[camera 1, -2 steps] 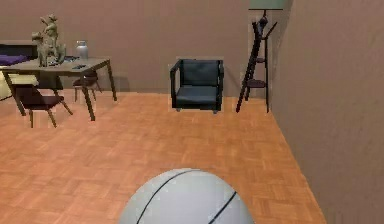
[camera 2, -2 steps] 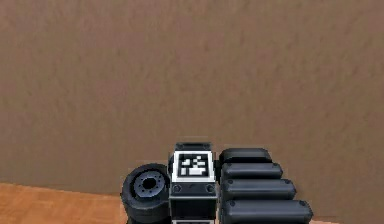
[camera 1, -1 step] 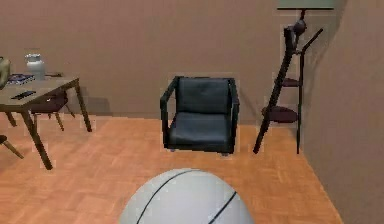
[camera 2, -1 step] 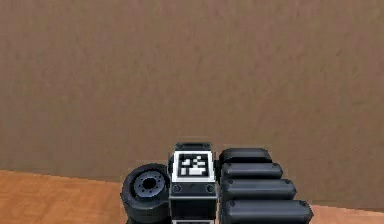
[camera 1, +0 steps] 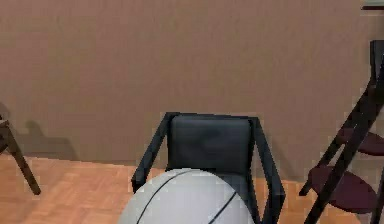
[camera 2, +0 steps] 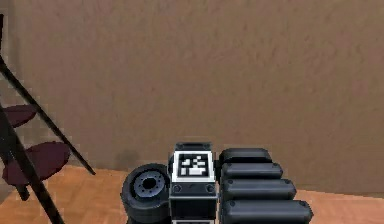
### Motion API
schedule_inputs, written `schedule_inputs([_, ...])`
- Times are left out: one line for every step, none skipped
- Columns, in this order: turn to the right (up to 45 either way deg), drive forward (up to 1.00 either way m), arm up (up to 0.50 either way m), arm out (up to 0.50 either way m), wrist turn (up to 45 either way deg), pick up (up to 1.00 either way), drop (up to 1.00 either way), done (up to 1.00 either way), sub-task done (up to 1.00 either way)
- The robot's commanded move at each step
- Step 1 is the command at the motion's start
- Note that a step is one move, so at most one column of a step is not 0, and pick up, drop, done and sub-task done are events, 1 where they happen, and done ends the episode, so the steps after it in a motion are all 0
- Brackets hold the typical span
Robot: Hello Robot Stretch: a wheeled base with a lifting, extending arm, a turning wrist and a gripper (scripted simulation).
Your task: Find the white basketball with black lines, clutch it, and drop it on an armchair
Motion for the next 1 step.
schedule_inputs([0.0, 0.15, 0.0, 0.0, 0.0, 0.0, 0.0, 0.0, 0.0])
